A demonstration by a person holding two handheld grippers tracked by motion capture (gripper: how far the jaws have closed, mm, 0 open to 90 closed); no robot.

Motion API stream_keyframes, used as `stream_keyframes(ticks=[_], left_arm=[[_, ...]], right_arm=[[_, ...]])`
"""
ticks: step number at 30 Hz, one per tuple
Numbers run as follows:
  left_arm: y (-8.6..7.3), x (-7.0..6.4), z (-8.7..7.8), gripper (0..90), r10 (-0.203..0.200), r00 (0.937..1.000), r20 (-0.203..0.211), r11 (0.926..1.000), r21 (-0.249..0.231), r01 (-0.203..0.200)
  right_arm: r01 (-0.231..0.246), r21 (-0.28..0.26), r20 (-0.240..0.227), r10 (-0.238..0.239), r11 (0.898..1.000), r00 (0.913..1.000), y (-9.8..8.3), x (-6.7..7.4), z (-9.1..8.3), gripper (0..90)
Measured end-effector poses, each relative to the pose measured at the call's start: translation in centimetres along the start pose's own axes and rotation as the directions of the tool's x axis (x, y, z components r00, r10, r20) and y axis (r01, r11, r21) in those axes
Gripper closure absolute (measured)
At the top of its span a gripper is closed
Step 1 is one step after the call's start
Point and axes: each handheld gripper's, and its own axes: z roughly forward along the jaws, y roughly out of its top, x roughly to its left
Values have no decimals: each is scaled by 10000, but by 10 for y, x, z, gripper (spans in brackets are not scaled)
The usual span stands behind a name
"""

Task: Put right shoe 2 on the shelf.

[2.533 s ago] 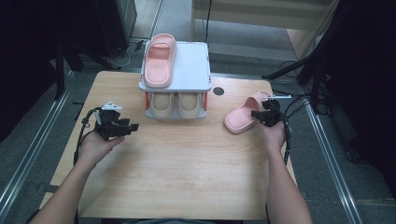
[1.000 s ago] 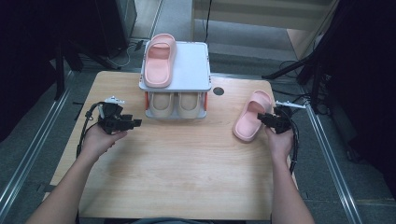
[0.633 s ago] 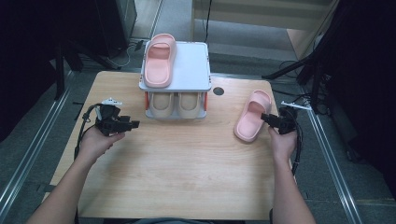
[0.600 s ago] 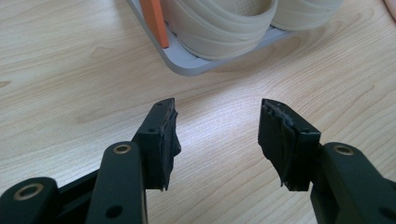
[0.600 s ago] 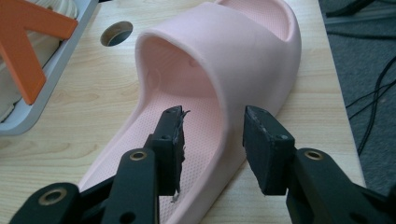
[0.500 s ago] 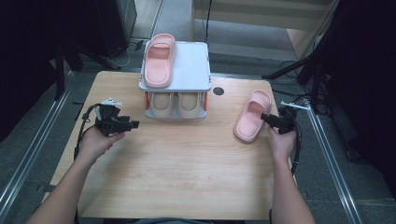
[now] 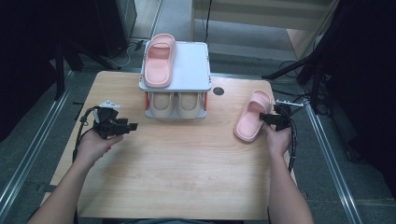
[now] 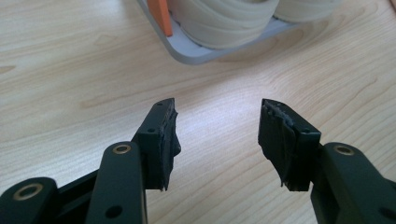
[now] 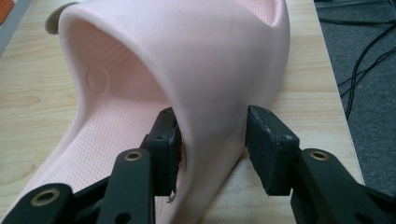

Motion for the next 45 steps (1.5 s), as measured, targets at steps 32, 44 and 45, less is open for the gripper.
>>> stream_keyframes(ticks=[32, 44, 45], left_arm=[[-15, 4, -10, 460, -376, 9993, -68, 9993, 55, 376], [-15, 6, -11, 456, -419, 9991, 58, 9991, -3, 419], [-15, 4, -10, 456, -399, 9992, 95, 9992, -18, 399]], right_arm=[[1490, 255, -3, -1490, 9885, 9888, 28, 44, 2, 846], [1892, 350, -261, -1884, 9813, 9818, 57, 77, -17, 843], [1752, 239, -422, -1741, 9842, 9838, 65, 81, -23, 843]])
